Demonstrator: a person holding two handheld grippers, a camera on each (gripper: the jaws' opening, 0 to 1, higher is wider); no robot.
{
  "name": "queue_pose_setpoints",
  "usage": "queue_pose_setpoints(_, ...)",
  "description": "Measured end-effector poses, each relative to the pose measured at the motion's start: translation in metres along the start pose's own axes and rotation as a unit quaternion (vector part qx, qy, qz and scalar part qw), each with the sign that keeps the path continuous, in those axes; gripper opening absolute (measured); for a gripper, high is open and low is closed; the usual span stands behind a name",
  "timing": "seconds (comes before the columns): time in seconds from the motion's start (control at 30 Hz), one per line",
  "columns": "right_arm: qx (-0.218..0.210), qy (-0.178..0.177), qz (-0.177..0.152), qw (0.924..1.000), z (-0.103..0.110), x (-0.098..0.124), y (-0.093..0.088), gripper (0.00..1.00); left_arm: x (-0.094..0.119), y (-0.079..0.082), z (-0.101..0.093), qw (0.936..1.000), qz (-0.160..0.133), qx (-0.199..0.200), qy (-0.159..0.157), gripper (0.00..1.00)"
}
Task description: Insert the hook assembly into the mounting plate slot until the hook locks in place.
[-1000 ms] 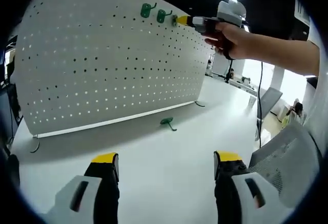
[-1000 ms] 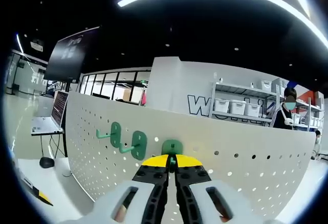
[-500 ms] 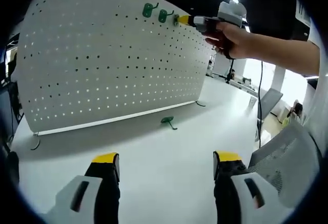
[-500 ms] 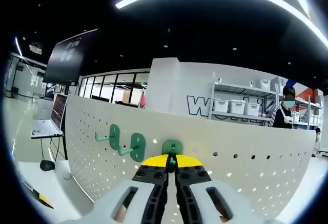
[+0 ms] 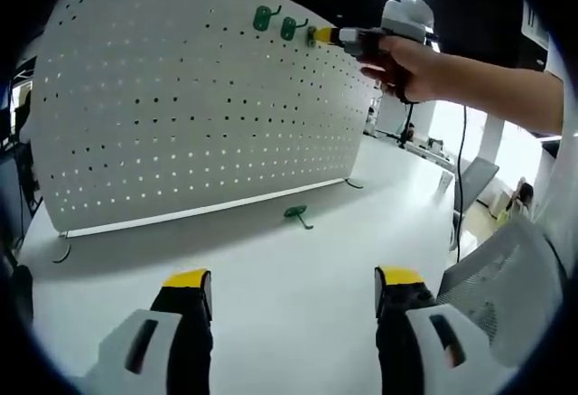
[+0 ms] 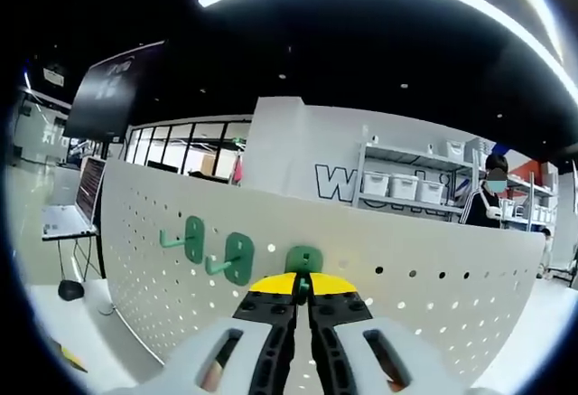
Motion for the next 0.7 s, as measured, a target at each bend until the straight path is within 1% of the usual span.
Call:
queue_pose_setpoints(0.1, -0.022, -0.015, 0.001, 0.9997, 0.0009, -0.0011, -0.0002, 0.01, 0.0001, 0.0002, -0.0003, 1.0000, 0.000, 0.000, -0.001, 0.75)
queue_pose_setpoints(0.17, -0.019, -0.021, 0.004, 0.9996, 0.0024, -0.0019, 0.0004, 0.01, 0.0001, 0.0003, 0.0002, 1.0000, 0.000, 0.000, -0.001, 0.75)
queue_pose_setpoints(0.3, -0.039, -0.035, 0.011, 0.9986, 0.0050, -0.0017, -0.0007, 0.01, -0.0001, 0.0006, 0.0002, 1.0000, -0.002, 0.002, 0.000, 0.75)
queue_pose_setpoints(0.37, -0.045, -0.047, 0.009, 0.9978, 0.0065, -0.0016, -0.0008, 0.02, -0.0008, 0.0008, -0.0003, 1.0000, -0.003, 0.002, -0.002, 0.75)
queue_pose_setpoints(0.57, -0.055, -0.054, 0.013, 0.9970, 0.0087, -0.0017, -0.0015, 0.02, -0.0014, 0.0012, -0.0009, 1.0000, -0.004, 0.000, -0.005, 0.75)
queue_pose_setpoints(0.7, -0.057, -0.056, 0.010, 0.9968, 0.0086, -0.0019, -0.0022, 0.02, -0.0008, 0.0014, -0.0004, 1.0000, -0.006, 0.000, -0.004, 0.75)
Point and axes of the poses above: the point that each gripper's makers call its tool centre point, and the gripper's own axes: x roughly backward along the fingers, z roughly to its left, y roughly out of its top, the point moved 9 cm from there along x, roughly backward along the fingers, and after that the axes turned 2 degrees about -z, right-handed, at the moved point
